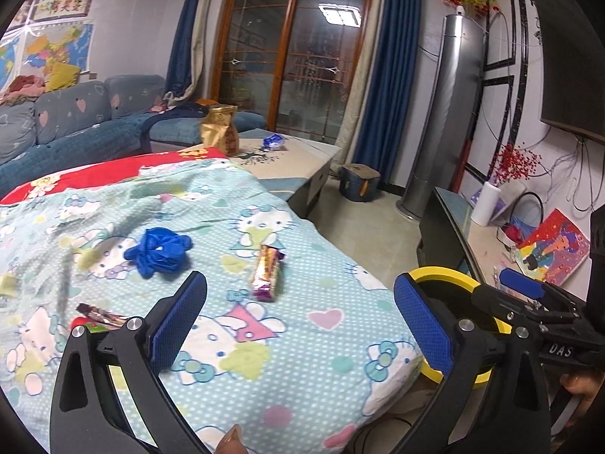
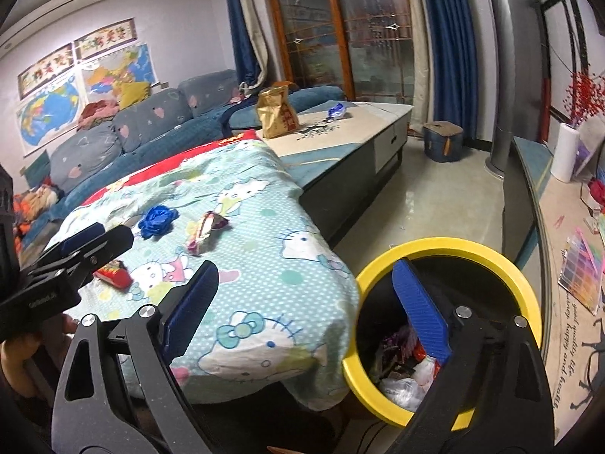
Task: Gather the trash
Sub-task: 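Move both tools back over the bed toward the remaining trash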
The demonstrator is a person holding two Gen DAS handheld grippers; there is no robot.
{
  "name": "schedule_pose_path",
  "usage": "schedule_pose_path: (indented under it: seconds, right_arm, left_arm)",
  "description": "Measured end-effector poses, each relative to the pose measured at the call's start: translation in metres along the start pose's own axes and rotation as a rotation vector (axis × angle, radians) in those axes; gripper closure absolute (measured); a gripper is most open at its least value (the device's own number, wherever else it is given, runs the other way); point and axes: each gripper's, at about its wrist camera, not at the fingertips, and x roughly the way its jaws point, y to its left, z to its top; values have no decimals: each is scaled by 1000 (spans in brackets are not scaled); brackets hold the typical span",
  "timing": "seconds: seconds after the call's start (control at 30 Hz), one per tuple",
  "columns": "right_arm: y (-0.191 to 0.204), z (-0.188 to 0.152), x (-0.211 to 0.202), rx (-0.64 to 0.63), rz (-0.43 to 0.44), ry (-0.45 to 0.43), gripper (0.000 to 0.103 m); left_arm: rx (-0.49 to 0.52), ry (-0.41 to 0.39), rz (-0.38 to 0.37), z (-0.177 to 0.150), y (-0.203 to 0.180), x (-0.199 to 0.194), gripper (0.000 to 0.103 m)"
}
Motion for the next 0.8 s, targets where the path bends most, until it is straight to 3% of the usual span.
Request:
schedule_pose_path:
  seconds: [0.8]
  right_arm:
    - [71,13,32,-146,117,38,15]
  left_arm:
    - [-135,-17,175,-3,80,-27,7]
